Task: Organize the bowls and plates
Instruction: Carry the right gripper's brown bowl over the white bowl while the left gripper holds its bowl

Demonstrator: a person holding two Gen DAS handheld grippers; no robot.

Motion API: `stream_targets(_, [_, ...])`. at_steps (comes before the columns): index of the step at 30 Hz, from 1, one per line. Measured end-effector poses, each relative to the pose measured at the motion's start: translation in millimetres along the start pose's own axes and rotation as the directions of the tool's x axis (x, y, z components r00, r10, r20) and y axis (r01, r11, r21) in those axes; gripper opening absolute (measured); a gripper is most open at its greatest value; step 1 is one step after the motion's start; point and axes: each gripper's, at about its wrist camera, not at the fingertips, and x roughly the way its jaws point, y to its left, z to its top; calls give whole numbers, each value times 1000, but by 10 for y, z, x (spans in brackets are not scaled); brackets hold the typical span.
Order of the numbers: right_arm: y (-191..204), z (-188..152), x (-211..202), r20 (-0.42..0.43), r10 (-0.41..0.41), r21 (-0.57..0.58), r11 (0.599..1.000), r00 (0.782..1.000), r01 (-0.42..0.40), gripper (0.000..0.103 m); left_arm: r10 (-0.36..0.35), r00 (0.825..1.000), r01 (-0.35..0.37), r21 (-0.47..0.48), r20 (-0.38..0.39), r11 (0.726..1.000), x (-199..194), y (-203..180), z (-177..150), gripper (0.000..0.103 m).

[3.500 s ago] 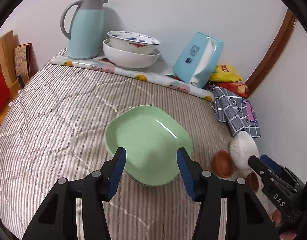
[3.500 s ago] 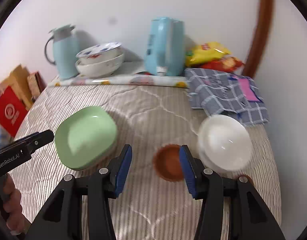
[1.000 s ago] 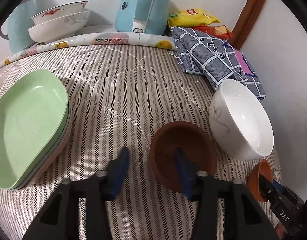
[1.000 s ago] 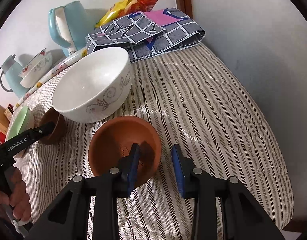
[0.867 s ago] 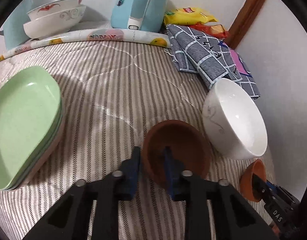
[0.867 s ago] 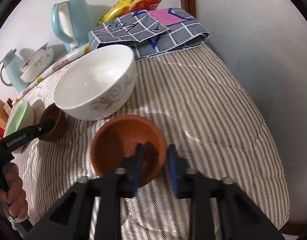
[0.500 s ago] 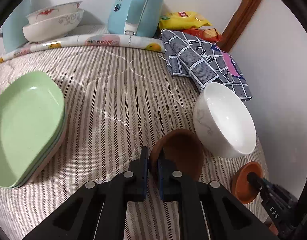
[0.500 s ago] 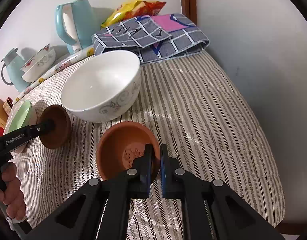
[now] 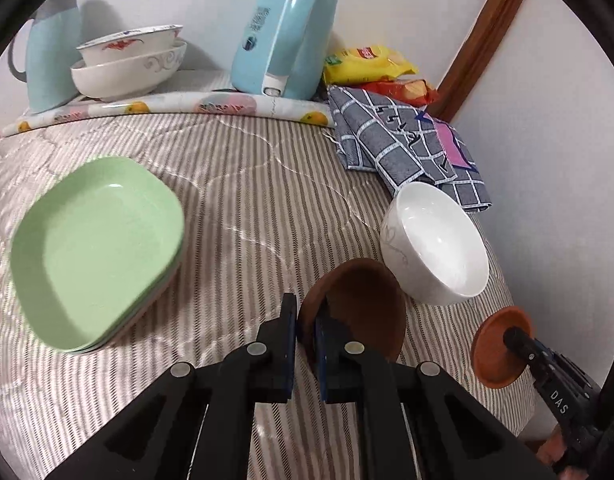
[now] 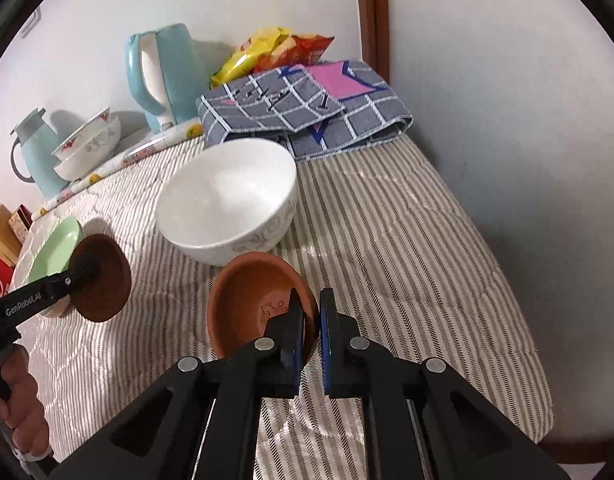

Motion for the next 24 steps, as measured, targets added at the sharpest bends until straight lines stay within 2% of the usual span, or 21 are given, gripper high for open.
stream_targets(14, [147,119,-394,70,1,10,1000,998,-2,8,-7,998,8,-8,56,1000,-478,76,46,8])
stream_targets(24, [231,250,-517,99,7,6,1000,995,-7,8,1,995,0,-15,96,1000,-697,116,165,8])
